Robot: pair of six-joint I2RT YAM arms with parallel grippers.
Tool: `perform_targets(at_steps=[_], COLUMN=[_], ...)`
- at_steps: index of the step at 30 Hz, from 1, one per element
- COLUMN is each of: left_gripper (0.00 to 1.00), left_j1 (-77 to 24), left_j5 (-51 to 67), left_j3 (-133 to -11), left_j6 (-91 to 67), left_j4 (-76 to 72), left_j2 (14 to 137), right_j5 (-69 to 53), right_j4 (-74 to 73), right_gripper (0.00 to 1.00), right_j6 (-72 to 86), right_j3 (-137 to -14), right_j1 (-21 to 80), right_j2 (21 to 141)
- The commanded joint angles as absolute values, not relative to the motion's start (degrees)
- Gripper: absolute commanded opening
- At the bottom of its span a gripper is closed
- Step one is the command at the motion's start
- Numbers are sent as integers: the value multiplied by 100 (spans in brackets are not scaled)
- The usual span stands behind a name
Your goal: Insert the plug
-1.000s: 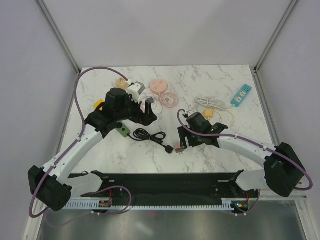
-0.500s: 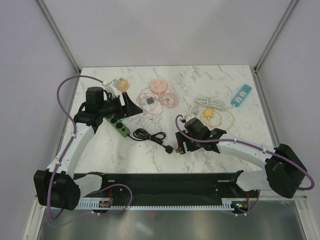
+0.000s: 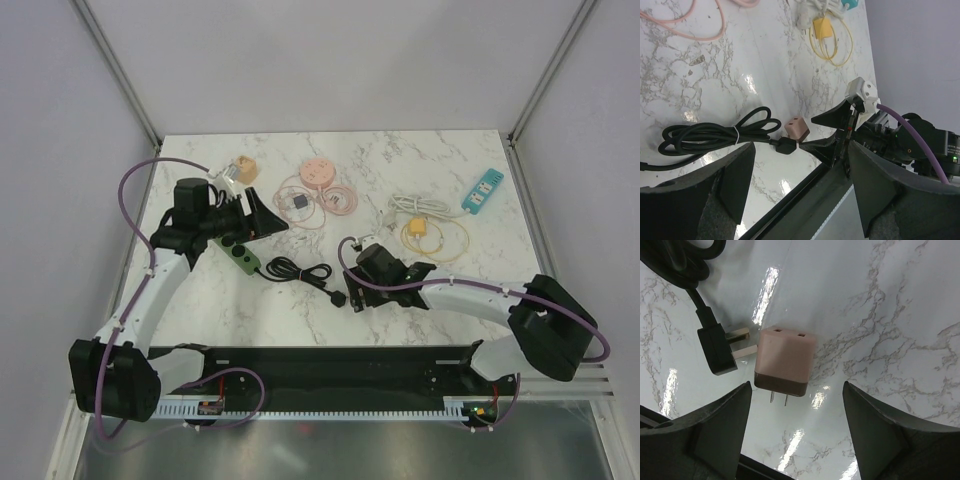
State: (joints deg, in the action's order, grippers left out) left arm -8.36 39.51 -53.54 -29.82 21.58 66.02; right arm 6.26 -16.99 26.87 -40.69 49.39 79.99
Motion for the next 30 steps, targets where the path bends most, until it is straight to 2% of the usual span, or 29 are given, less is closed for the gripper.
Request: perform_targets(at_steps=[1,9,12,16,17,22,24,30], left_gripper=[81,78,76,73,72,66,63,63], left_j1=[-809,-809,-809,-809,-809,-905,-1028,-1836], left_j5=[4096,4122,4166,4218,4254,4816,4947,5028], left_j3=[-5186,-4992,-5001,-4957,-4957,-5001,-5036,-5326], left_j6=[-3304,-3278,-3261,-3208,-3191,-2866,-2787,-2795], left_j4=[1820,1767,1758,1767,1758,1784,1793,1828], left_j2=[6609,6741,6802,6882,6891,7145,7251,7716], right_j5=[800,887,993,1011,1011,976,827,36], right_j4=[-1362,-1151,-1151,-1160,-1195,-1494,-1538,-1257], right_gripper=[81,76,68,50,42,17,14,13], right_j6=[2769,2786,2777,2786,2795,2778,2664,2531], right_j3=[-4025,-4157,-4192,-4184,-4184,-4289,-4350,-4403], right_j1=[5027,5141,5142,5159,5150,5150,5150,5150], right_j2=[8199,8525,8561,8430,8377,7772,7551,6760])
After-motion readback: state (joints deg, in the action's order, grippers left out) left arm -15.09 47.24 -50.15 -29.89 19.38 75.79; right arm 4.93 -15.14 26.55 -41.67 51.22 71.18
